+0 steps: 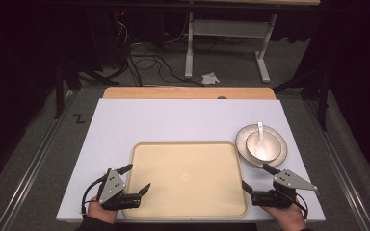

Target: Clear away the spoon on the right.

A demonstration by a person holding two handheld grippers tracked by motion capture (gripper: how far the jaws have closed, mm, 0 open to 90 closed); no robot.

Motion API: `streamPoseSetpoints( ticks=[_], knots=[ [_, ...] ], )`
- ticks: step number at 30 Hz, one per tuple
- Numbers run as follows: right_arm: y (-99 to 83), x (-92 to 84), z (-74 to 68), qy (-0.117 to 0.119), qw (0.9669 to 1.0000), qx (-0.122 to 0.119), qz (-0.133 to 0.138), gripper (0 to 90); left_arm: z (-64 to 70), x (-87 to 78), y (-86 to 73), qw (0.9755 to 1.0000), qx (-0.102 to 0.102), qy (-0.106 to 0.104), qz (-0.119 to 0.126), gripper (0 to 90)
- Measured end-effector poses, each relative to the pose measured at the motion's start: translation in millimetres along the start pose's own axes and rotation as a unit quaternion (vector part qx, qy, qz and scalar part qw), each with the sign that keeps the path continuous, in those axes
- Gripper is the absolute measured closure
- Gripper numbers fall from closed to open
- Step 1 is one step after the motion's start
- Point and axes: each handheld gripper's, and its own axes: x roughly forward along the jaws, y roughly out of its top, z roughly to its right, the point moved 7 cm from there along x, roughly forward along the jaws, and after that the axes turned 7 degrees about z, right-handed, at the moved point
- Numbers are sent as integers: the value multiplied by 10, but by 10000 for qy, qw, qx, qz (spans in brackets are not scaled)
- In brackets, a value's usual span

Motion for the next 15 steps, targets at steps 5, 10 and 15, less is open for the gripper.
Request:
streamPoseSetpoints(
  ticks=[5, 10, 15],
  knots=[
    [-24, 9, 19, 7, 10000, 53, -37, 8, 3, 9, 0, 10000, 3, -28, -4, 159],
    [-37, 16, 11, 30, 9999, 64, -83, 8, 9, 7, 3, 10000, 18, -25, 6, 159],
    [-49, 19, 23, 46, 9999, 75, -102, 8, 8, 12, 0, 10000, 8, -23, -3, 159]
  ],
)
